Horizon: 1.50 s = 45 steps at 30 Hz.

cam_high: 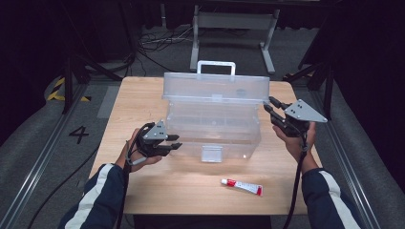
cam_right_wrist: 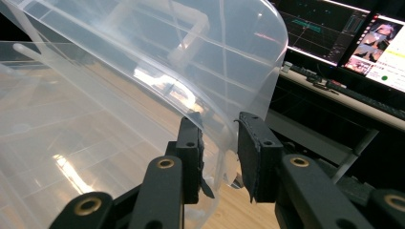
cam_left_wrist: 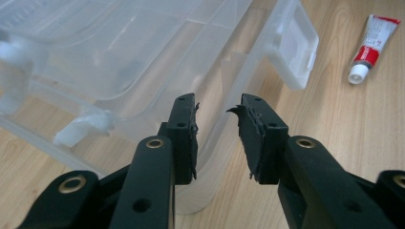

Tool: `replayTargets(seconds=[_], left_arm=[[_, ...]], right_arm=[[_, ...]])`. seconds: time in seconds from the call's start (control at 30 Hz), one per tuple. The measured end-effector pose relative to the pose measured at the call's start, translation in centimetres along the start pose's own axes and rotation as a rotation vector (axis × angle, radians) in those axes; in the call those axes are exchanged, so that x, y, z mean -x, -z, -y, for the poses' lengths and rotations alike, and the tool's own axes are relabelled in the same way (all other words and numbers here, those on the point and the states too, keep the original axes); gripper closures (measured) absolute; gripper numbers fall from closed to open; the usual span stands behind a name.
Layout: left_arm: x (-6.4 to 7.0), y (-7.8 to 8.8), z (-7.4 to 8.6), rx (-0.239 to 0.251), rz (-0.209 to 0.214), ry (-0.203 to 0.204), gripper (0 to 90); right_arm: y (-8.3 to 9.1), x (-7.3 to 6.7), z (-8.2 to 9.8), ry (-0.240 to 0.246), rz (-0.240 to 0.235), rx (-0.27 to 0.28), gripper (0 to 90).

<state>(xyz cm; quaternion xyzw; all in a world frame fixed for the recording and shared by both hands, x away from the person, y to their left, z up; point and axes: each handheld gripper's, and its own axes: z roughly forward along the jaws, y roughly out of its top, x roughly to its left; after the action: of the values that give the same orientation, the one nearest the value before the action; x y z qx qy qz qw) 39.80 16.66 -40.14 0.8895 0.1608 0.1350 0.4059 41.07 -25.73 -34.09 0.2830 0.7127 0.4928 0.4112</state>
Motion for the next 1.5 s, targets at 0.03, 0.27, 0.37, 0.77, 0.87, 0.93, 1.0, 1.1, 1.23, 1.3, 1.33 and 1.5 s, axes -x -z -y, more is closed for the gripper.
replayTargets(seconds=[0.03,0.27,0.37,0.77,0.87,0.93,1.0,1.1,1.23,1.3,1.33,1.5], left_arm=[[0.0,-0.2,-0.1,-0.009,-0.003,-0.010,67.9],[-0.1,-0.6,-0.4,-0.031,0.015,-0.023,68.9],[-0.3,-0.7,-0.5,-0.042,0.031,-0.021,69.2],[-0.5,-1.2,-0.7,-0.056,0.049,-0.036,68.9],[-0.5,-1.2,-0.8,-0.066,0.051,-0.049,69.4],[-0.5,-1.4,-0.8,-0.083,0.058,-0.054,69.5],[-0.5,-1.8,-0.5,-0.103,0.049,-0.070,71.4],[-0.5,-1.8,-0.6,-0.101,0.053,-0.086,71.9],[-0.6,-1.9,-0.7,-0.111,0.068,-0.102,74.1],[-0.7,-1.9,-0.8,-0.112,0.074,-0.108,74.8],[-0.8,-1.9,-0.8,-0.110,0.079,-0.114,75.1],[-1.0,-2.0,-1.0,-0.129,0.097,-0.143,77.2]], right_arm=[[-0.1,0.0,-0.1,0.001,0.004,0.002,72.3],[-0.4,-0.2,-0.4,0.018,0.047,0.013,74.4],[-0.6,-0.3,-0.7,0.032,0.078,0.013,75.4],[-1.2,-0.3,-1.3,0.044,0.121,0.007,77.3],[-1.3,-0.1,-1.5,0.042,0.122,0.006,77.7],[-1.5,0.0,-1.6,0.047,0.123,0.004,77.9],[-1.6,0.1,-1.7,0.045,0.121,0.000,78.0],[-1.7,0.3,-1.9,0.043,0.122,-0.003,78.2],[-1.9,0.5,-2.2,0.048,0.123,-0.013,78.8],[-2.0,0.6,-2.3,0.050,0.126,-0.016,79.0],[-2.1,0.6,-2.4,0.050,0.129,-0.016,79.0],[-2.6,0.7,-2.4,0.000,0.140,0.003,78.9]])
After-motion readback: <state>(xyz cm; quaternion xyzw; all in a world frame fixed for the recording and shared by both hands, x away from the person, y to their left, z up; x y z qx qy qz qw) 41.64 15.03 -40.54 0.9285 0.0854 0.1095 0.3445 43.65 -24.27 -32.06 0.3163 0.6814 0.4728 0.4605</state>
